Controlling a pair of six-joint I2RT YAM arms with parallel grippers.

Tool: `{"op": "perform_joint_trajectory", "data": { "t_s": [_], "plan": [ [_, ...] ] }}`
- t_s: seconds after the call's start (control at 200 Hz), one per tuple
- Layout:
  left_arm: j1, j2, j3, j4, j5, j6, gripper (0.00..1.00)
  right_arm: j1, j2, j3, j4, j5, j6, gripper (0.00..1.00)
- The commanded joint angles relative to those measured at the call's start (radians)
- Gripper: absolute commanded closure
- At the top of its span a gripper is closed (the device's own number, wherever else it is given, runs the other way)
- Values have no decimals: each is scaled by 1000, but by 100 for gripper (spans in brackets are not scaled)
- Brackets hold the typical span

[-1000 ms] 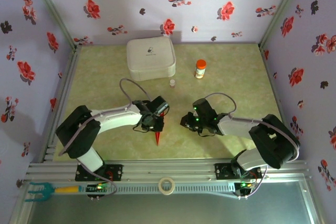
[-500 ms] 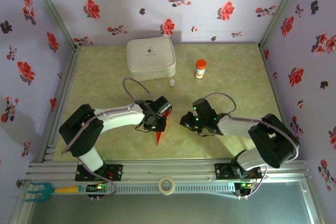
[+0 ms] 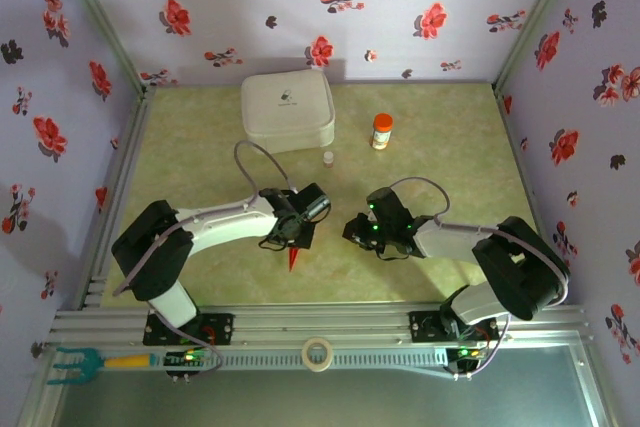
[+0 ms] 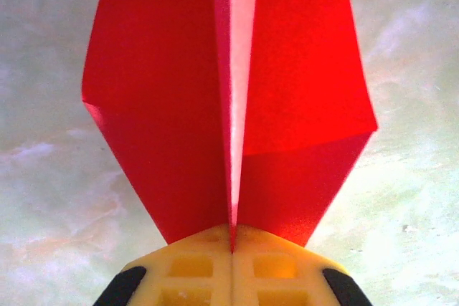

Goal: Fold a paper plane with a square sheet of paper (pick it up from the middle)
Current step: Turn over a paper plane at the center of the table, then move the paper plane to the center of the table.

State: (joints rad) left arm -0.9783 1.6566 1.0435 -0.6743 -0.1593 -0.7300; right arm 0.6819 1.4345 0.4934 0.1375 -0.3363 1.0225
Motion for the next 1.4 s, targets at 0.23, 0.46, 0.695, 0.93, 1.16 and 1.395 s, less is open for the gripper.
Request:
{"op": "perform_joint_trajectory", "data": {
  "t_s": [0.23, 0.46, 0.695, 0.93, 1.16, 1.395],
  "plan": [
    [-11, 40, 31, -61, -47, -54, 95, 7, 18, -6, 15, 0, 7, 82],
    [-11, 66, 34, -56, -31, -53, 92, 8, 19, 8, -24, 8, -9, 82],
    [-11, 68, 37, -50, -23, -47, 88, 8, 28, 4, -13, 8, -5, 82],
    [-11, 73, 35, -41, -17, -45, 85, 8, 34, 4, -9, 6, -5, 82],
    [-11, 86, 29, -21, 2, -41, 85, 8, 39, 4, -9, 5, -4, 82],
    [-11, 104, 23, -12, 1, -43, 82, 8, 39, 2, -7, 5, -3, 82]
  ]
}}
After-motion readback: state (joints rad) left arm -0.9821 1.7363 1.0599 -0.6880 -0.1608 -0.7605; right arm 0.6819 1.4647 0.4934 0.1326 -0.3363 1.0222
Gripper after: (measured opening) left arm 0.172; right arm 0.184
